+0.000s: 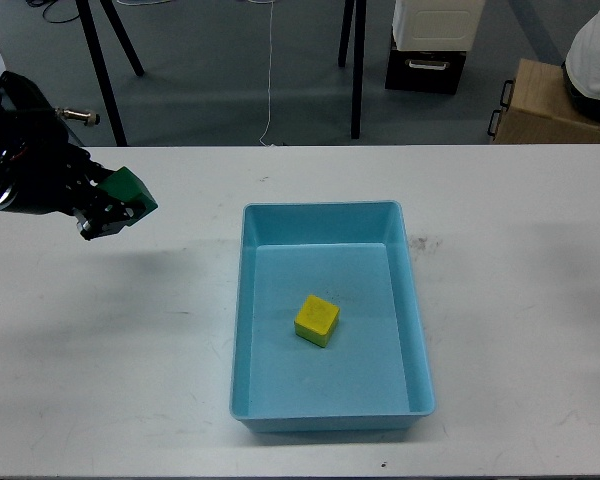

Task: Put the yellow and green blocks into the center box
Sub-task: 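Carry the green cube into the box beside the yellow cube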

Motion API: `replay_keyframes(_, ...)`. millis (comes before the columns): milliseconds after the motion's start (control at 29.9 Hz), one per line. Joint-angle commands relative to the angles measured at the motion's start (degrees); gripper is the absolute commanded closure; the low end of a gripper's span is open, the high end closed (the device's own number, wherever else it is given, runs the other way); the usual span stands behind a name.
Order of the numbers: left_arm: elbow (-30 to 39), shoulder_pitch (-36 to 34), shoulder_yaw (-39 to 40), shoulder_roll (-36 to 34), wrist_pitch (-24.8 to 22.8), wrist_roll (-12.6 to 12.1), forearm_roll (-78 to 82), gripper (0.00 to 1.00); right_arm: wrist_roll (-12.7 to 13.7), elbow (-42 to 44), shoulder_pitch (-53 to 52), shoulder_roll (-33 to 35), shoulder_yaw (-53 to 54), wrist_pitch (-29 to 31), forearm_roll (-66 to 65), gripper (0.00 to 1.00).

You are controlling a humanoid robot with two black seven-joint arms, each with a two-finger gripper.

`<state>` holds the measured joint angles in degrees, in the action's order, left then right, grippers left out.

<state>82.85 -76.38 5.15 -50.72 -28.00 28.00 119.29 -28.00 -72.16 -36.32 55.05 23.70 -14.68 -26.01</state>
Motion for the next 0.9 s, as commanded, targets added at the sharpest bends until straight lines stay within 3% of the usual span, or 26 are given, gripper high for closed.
replay_keyframes(0,4.25,-2.99,-0.05,5.35,0.0,0.0,0.24,0.79,0.0,1.85,1.25,-0.38,-0.06,0.01,0.0,0.03)
replay_keyframes(368,-0.84,-2.29,-6.37,24.08,0.0,0.0,5.71,0.78,0.0,3.87,2.48,-0.82,-0.41,0.09,0.0,0.03)
replay_keyframes(869,-9.02,3.6,-8.67,30.51,0.0,0.0,5.71,0.72,0.0,4.22,2.48,-2.84,0.03,0.09,0.0,0.03)
